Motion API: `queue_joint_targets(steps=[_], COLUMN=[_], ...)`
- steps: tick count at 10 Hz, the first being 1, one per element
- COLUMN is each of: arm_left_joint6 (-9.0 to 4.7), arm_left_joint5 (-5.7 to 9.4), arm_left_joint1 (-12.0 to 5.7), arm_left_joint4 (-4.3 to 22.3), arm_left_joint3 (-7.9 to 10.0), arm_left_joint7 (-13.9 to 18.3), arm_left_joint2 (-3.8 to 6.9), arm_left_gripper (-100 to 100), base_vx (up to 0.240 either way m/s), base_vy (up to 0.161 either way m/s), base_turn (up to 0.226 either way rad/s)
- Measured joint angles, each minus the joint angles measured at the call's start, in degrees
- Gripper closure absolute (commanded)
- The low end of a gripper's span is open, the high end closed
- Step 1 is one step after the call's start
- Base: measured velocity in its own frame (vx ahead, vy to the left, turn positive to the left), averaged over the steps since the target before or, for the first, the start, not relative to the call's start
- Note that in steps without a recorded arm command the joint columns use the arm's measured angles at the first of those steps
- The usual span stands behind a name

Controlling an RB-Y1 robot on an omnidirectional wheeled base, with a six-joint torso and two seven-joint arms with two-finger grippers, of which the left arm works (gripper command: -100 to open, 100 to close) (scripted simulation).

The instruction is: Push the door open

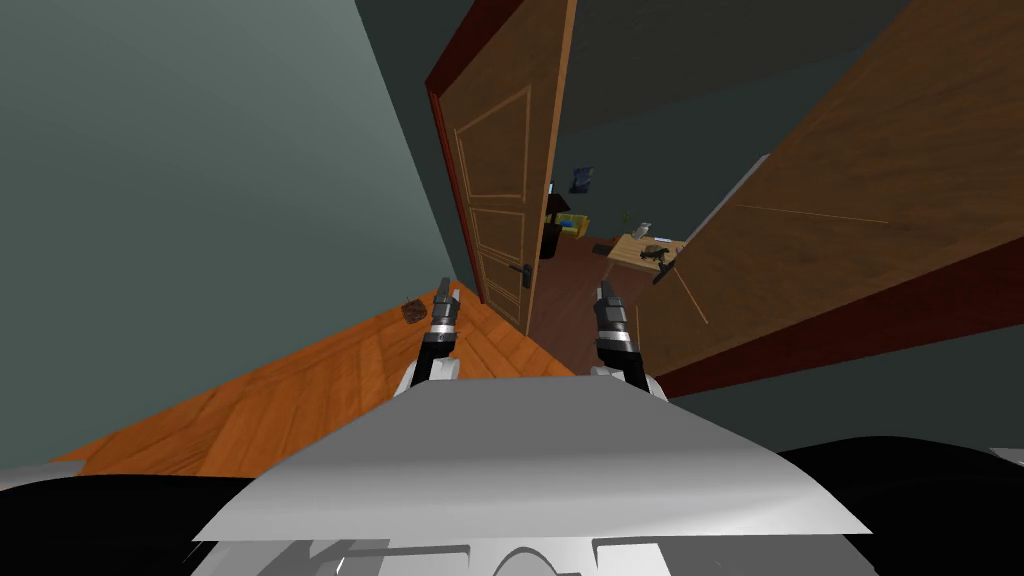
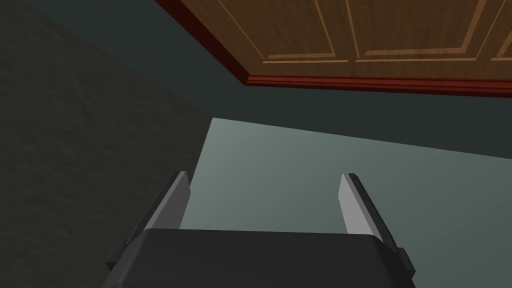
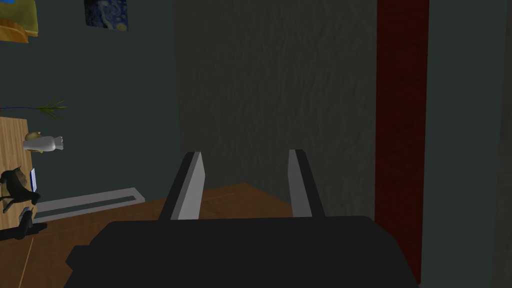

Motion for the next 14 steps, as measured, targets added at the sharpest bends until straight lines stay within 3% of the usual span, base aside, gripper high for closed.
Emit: queue_joint_targets(steps=[4,9,14], arm_left_joint6=[1.50,1.76,2.63], arm_left_joint5=[0.11,0.53,0.72], arm_left_joint1=[-3.10,-5.93,-8.99], arm_left_joint4=[5.3,11.7,17.8], arm_left_joint3=[-2.82,-5.48,-8.38], arm_left_joint7=[1.0,2.5,3.7], arm_left_joint2=[0.62,1.72,2.12], arm_left_gripper=[-100,-100,-100], base_vx=[0.111,0.086,0.086], base_vy=[0.060,0.056,0.064], base_turn=[-0.101,-0.111,-0.105])
